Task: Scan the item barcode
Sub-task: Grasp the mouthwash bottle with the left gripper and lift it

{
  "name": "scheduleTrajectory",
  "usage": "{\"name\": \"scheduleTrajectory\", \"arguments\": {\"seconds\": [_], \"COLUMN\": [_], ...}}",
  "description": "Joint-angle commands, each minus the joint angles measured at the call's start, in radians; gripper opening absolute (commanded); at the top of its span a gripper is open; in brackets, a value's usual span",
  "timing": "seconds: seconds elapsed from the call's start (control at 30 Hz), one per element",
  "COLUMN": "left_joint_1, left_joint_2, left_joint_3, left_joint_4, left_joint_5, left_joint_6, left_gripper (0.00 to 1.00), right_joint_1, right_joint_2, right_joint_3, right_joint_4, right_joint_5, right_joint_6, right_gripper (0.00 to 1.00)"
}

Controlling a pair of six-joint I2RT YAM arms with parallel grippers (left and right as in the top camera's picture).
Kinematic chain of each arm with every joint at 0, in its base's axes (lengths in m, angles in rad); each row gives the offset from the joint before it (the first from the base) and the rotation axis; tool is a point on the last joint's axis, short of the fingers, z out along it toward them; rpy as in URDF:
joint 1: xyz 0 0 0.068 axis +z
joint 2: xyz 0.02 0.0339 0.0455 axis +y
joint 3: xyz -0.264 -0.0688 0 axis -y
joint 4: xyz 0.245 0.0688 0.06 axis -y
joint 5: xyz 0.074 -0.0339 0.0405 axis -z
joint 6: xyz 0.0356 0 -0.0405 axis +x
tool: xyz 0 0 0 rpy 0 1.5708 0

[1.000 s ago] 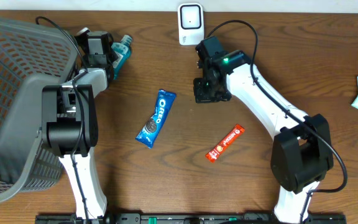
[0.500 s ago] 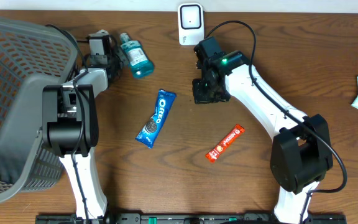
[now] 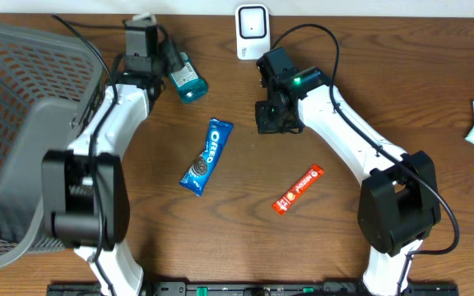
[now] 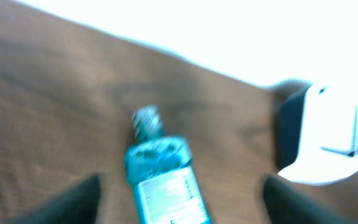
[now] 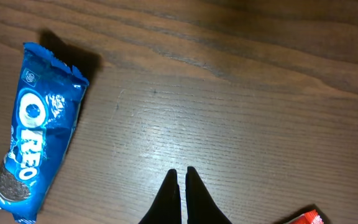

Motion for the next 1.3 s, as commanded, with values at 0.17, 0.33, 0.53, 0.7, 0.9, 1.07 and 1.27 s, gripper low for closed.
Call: {"name": "scheduleTrajectory", "arguments": {"seconds": [0.17, 0.33, 0.53, 0.7, 0.9, 1.07, 1.27], "left_joint_1": [-0.041, -0.047, -0.079, -0.099, -0.097, -0.097, -0.097], "left_joint_2": [0.079, 0.140, 0.184, 0.224, 0.273, 0.288, 0.322], "left_joint_3": [0.009, 0.009, 0.009, 0.009, 0.009, 0.009, 0.009], "left_joint_4": [-0.004, 0.000, 0.032, 0.029, 0.025, 0.029, 0.028], "left_joint_5": [-0.153, -0.153, -0.153, -0.156, -0.162, -0.161, -0.126], "left_joint_6": [-0.099, -0.181, -0.274, -0.319, -0.331, -0.332, -0.301], "left_gripper": [0.98, 0.98, 0.98, 0.98, 0.98, 0.98, 0.88], "right_joint_1": [0.012, 0.011, 0.011, 0.011, 0.011, 0.011, 0.011], "right_joint_2": [-0.008, -0.008, -0.008, -0.008, -0.008, -0.008, -0.008], "right_joint_3": [-0.004, -0.004, -0.004, -0.004, -0.004, -0.004, -0.004], "right_joint_4": [0.001, 0.001, 0.002, -0.010, -0.039, -0.043, -0.047], "right_joint_5": [0.012, 0.012, 0.013, 0.012, 0.013, 0.012, 0.012], "right_joint_6": [-0.008, -0.008, -0.009, -0.009, -0.028, -0.027, -0.027], "right_gripper": [0.01, 0.01, 0.01, 0.01, 0.01, 0.01, 0.01]}}
